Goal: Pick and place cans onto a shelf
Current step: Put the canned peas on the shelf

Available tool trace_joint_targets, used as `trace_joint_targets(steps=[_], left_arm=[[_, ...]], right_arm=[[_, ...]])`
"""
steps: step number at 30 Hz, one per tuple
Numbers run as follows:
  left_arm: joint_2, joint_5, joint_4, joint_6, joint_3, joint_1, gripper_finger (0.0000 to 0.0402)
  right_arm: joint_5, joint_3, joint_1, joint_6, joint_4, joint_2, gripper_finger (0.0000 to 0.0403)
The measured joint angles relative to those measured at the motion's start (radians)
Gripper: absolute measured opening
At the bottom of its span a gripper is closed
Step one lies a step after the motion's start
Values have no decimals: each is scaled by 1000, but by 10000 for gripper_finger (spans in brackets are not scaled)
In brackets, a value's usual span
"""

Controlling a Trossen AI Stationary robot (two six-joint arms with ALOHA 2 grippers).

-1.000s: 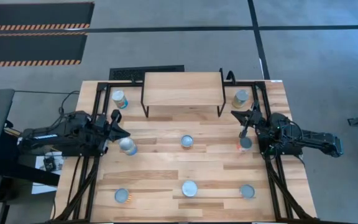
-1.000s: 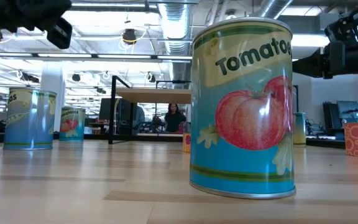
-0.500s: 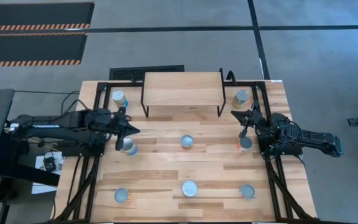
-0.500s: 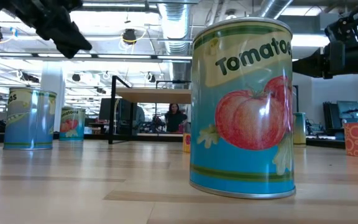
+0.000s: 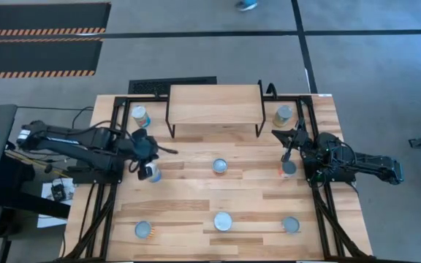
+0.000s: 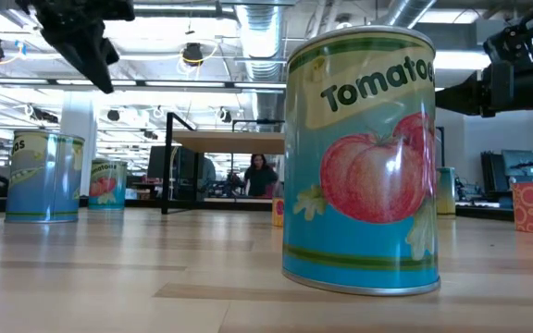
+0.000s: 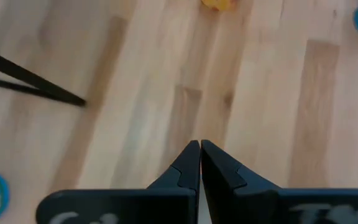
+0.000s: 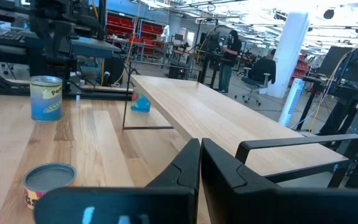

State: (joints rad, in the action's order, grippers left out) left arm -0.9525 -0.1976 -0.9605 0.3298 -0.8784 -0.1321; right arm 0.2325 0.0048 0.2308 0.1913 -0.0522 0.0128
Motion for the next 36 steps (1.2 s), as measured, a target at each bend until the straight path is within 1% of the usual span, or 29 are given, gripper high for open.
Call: trace_joint_targets(steps=[6, 8, 11, 18, 21, 23, 27, 30, 33, 36], left_arm=[[-101, 16, -166, 212, -70, -117, 6], [-132, 47, -199, 272, -81, -147, 18], [-182, 85, -217, 330, -101, -187, 48], [-309, 53, -219, 347, -108, -260, 130], [-368, 50, -219, 347, -108, -269, 149], [-401, 13, -231, 351, -108, -270, 154], [-449, -65, -247, 368, -107, -269, 149], [-468, -77, -257, 371, -106, -266, 131], [-474, -73, -257, 362, -106, -263, 97], [-473, -66, -254, 352, -106, -260, 52]], right_arm=[[0, 0, 0, 0, 0, 0, 38], [0, 0, 0, 0, 0, 0, 38], [0, 0, 0, 0, 0, 0, 38], [0, 0, 0, 0, 0, 0, 38], [0, 0, 0, 0, 0, 0, 38], [0, 0, 0, 0, 0, 0, 38], [0, 0, 0, 0, 0, 0, 38], [0, 0, 0, 0, 0, 0, 38], [0, 0, 0, 0, 0, 0, 38], [0, 0, 0, 0, 0, 0, 38]])
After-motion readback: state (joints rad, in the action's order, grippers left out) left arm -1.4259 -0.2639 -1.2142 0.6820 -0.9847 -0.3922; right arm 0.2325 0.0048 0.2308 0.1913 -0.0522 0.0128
